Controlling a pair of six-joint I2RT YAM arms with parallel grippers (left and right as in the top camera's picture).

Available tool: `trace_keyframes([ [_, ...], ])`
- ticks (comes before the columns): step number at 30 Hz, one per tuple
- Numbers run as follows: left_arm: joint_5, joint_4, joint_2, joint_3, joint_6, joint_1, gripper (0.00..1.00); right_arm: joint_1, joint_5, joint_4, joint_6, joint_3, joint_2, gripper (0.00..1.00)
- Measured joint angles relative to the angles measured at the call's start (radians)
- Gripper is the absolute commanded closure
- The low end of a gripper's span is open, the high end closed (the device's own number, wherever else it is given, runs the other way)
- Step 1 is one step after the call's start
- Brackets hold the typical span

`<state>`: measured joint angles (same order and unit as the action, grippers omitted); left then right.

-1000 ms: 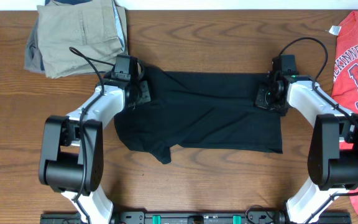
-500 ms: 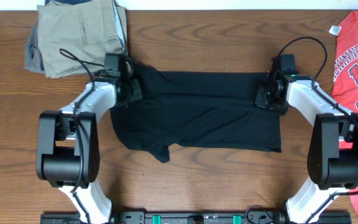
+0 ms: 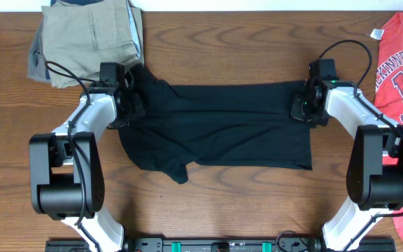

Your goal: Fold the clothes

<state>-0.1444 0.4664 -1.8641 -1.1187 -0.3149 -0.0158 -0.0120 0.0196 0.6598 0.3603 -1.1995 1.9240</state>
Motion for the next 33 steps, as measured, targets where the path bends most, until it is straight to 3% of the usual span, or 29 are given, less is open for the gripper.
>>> trace_keyframes([
  [12, 0.037, 0.135, 0.26, 0.014, 0.0, 0.0, 0.93, 0.002, 0.008, 0.328, 0.005, -0.289, 0.003, 0.92],
  [13, 0.039, 0.155, 0.293, 0.014, 0.0, 0.0, 0.83, 0.002, 0.017, 0.346, 0.006, -0.304, 0.003, 0.92],
  [16, 0.041, 0.223, 0.402, 0.014, -0.001, -0.001, 0.16, 0.002, 0.06, 0.377, 0.002, -0.322, -0.009, 0.93],
  [17, 0.041, 0.243, 0.426, 0.014, -0.002, -0.001, 0.07, 0.002, 0.076, 0.389, 0.001, -0.322, -0.016, 0.93],
  [22, 0.041, 0.377, 0.544, 0.014, -0.003, -0.001, 0.04, 0.002, 0.129, 0.484, -0.015, -0.322, -0.103, 0.91],
  [24, 0.038, 0.434, 0.578, 0.014, -0.003, -0.001, 0.04, 0.001, 0.138, 0.525, -0.029, -0.322, -0.165, 0.8],
  [25, 0.034, 0.459, 0.589, 0.014, -0.003, -0.001, 0.04, -0.001, 0.137, 0.55, -0.042, -0.322, -0.2, 0.59],
  [26, 0.021, 0.488, 0.602, 0.014, -0.003, -0.001, 0.04, -0.003, 0.134, 0.57, -0.046, -0.322, -0.225, 0.17],
  [27, 0.008, 0.509, 0.609, 0.014, -0.003, -0.001, 0.04, -0.007, 0.126, 0.587, -0.051, -0.322, -0.244, 0.01],
  [31, -0.068, 0.614, 0.614, 0.015, -0.003, -0.001, 0.04, -0.053, 0.08, 0.648, -0.059, -0.307, -0.308, 0.01],
  [33, -0.091, 0.645, 0.613, 0.019, -0.003, -0.001, 0.12, -0.074, 0.072, 0.637, -0.065, -0.278, -0.313, 0.01],
])
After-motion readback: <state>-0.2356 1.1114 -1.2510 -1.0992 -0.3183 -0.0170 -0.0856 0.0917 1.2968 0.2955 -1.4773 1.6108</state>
